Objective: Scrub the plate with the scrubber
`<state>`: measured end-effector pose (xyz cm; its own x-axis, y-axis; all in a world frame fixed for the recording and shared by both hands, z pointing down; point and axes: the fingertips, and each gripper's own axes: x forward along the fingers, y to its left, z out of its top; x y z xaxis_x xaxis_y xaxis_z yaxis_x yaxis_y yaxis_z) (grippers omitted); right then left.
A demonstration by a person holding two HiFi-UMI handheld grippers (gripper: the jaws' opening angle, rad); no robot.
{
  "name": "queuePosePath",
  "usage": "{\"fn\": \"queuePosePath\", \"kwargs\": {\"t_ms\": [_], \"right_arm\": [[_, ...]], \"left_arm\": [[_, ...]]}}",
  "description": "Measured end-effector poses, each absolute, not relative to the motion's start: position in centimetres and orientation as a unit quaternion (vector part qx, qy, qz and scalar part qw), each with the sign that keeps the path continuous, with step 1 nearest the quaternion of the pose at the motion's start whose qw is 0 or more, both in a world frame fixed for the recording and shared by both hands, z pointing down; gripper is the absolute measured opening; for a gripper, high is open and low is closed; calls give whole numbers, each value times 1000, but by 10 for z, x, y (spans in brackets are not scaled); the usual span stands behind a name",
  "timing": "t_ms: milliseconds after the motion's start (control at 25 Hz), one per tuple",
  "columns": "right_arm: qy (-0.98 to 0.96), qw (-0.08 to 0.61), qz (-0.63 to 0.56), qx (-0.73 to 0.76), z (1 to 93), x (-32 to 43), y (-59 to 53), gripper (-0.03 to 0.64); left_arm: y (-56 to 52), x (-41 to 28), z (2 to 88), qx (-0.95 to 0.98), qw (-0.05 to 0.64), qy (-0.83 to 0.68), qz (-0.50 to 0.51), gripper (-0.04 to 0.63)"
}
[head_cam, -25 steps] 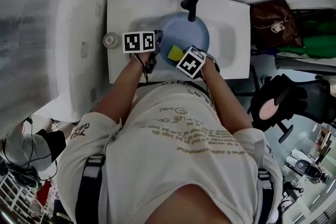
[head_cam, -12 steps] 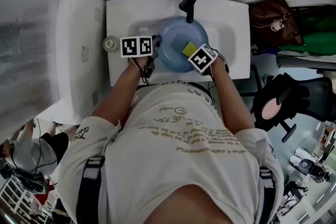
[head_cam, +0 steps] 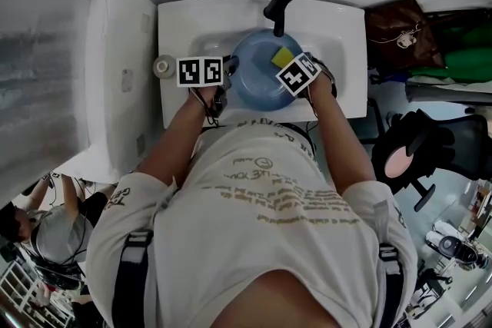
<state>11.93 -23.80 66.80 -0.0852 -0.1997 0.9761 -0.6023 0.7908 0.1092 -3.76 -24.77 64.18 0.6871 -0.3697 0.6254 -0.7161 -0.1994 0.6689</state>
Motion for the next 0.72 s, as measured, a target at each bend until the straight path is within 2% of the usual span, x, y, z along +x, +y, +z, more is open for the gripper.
{"fn": "queuePosePath", "kwargs": {"t_ms": [280, 720], "right_arm": [[-736, 602, 154, 269, 658, 96, -250, 201], [-761, 580, 208, 203, 649, 49, -229, 204]], "left_arm": [[-246, -34, 639, 766, 508, -354, 172, 40], [-248, -29, 635, 769, 495, -364, 178, 40]]}}
